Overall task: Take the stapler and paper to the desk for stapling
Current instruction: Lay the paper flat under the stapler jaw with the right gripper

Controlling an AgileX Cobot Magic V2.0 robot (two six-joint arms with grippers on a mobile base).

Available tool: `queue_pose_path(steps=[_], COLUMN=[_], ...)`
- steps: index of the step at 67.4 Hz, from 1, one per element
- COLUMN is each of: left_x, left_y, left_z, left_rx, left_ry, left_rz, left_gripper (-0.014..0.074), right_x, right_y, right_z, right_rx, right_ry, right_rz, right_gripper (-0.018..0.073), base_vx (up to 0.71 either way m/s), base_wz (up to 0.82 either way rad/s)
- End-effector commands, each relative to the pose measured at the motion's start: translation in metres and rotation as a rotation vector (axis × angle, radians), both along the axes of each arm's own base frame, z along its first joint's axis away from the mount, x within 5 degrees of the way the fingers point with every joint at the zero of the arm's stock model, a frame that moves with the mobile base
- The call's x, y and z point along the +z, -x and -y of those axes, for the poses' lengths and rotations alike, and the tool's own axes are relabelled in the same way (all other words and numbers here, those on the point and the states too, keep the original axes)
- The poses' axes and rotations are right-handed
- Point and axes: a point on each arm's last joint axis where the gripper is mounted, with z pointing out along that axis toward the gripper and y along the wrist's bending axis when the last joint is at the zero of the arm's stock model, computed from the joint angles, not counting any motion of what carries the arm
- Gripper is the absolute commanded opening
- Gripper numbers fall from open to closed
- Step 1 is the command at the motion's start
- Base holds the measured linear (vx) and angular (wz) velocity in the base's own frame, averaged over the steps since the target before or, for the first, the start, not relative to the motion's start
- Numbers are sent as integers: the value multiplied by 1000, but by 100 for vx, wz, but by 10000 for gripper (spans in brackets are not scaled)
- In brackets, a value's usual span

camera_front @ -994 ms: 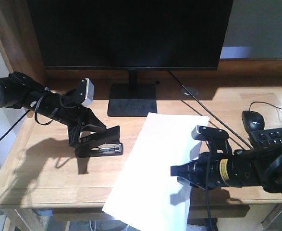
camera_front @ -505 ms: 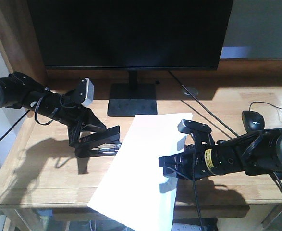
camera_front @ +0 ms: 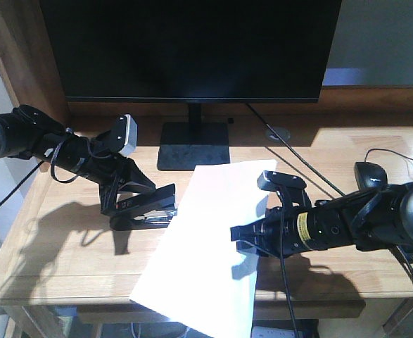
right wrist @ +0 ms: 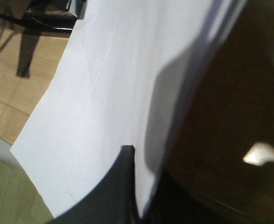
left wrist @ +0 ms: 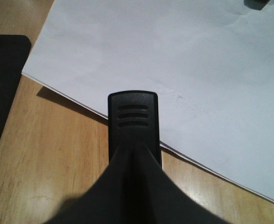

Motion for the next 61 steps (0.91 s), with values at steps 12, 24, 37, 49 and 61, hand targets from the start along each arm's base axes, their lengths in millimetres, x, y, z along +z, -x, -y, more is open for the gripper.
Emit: queue_pose_path(steps=[12, 24, 37, 49, 61], left_x=[38, 38, 38, 38, 38], left_y=[1, 1, 1, 1, 1], left_z=[4, 4, 4, 4, 4], left_rx=[9, 9, 9, 9, 9], left_ry=[66, 66, 66, 66, 66], left_rz=[60, 60, 60, 60, 60], left_gripper=[-6, -6, -6, -6, -6], right_x=[10, 10, 16, 14, 5], right_y=[-7, -10, -17, -26, -32], right_z=[-3, -2, -5, -15, -35], right_rx=[-10, -57, -55, -14, 127], right_ry=[-33, -38, -50, -63, -10], right_rz=[27, 27, 54, 60, 88], right_gripper=[-5, -5, -5, -5, -5], base_vx=[0, 0, 0, 0, 0], base_wz=[0, 0, 0, 0, 0])
